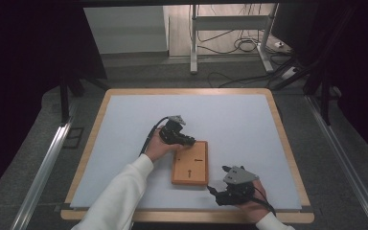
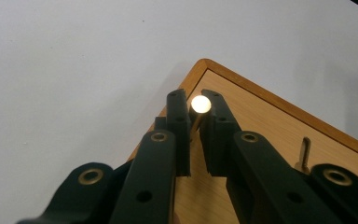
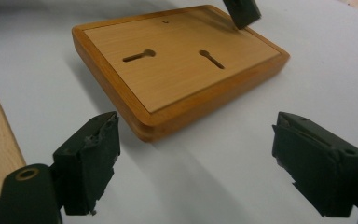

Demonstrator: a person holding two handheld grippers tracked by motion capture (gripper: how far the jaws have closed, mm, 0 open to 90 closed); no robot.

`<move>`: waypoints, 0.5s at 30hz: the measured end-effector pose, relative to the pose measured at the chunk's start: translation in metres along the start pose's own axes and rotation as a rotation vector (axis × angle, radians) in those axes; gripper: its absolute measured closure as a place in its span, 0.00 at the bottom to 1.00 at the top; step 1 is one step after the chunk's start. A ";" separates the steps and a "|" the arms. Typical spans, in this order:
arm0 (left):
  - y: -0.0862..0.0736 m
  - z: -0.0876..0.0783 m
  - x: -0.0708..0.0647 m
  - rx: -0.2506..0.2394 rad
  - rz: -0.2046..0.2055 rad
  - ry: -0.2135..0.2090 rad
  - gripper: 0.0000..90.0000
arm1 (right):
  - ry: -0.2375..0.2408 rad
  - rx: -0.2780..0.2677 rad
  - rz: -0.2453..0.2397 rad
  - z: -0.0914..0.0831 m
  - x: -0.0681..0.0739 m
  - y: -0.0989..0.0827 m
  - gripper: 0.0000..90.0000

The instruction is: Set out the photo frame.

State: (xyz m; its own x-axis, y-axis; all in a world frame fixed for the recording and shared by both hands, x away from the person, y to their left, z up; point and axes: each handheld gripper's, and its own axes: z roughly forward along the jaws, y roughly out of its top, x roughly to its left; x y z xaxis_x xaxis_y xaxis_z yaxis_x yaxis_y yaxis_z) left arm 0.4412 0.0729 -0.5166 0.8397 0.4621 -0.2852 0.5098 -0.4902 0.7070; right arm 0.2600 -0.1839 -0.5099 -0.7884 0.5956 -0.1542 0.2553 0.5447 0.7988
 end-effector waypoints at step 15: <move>0.004 0.000 0.007 0.025 -0.036 -0.043 0.91 | -0.085 0.081 -0.182 0.044 0.027 0.024 0.09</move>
State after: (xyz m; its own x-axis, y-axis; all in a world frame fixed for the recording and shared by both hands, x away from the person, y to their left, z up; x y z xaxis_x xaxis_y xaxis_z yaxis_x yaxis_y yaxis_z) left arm 0.4491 0.0742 -0.5159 0.8278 0.4481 -0.3376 0.5438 -0.4926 0.6794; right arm 0.2696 -0.1286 -0.5206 -0.7763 0.5291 -0.3427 0.1599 0.6911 0.7048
